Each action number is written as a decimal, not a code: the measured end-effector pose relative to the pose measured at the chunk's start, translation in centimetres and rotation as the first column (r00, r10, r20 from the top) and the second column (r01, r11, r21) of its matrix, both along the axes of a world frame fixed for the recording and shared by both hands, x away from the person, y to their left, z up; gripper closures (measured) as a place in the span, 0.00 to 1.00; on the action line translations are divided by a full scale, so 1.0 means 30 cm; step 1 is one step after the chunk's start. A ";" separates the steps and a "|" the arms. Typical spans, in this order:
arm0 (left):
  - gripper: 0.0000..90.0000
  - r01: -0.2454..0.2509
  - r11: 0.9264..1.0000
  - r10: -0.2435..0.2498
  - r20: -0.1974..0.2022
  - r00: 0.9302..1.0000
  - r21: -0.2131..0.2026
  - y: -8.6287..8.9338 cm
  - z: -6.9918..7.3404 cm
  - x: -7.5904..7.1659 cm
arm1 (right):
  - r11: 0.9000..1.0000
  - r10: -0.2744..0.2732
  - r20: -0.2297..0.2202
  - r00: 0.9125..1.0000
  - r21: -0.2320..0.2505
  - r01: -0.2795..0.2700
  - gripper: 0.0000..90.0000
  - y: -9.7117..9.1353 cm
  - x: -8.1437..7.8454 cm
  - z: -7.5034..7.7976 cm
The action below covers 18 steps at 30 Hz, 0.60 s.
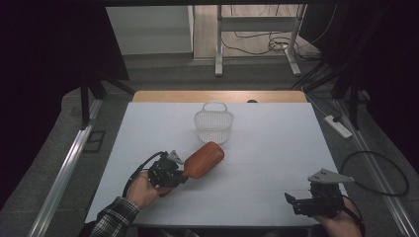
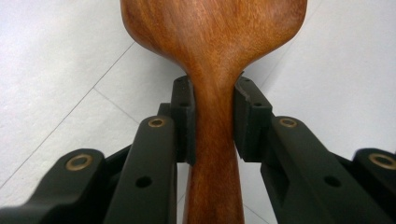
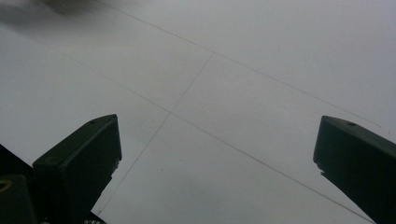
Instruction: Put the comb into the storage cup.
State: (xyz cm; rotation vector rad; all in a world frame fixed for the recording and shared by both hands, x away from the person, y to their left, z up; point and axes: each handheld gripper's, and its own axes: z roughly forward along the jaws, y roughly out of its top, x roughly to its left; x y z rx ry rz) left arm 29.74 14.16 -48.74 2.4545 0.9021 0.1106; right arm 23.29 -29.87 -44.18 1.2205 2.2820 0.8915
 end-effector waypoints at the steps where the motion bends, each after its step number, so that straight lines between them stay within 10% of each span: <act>1: 0.80 0.000 1.000 0.000 0.000 1.000 0.000 0.000 0.000 0.000 | 1.000 0.000 0.000 1.000 0.000 0.000 0.01 0.000 0.000 0.000; 18: 0.80 0.038 0.994 -0.030 0.070 0.997 -0.107 -0.012 0.071 -0.030 | 1.000 0.027 0.023 0.999 0.006 -0.027 0.00 0.002 -0.008 0.005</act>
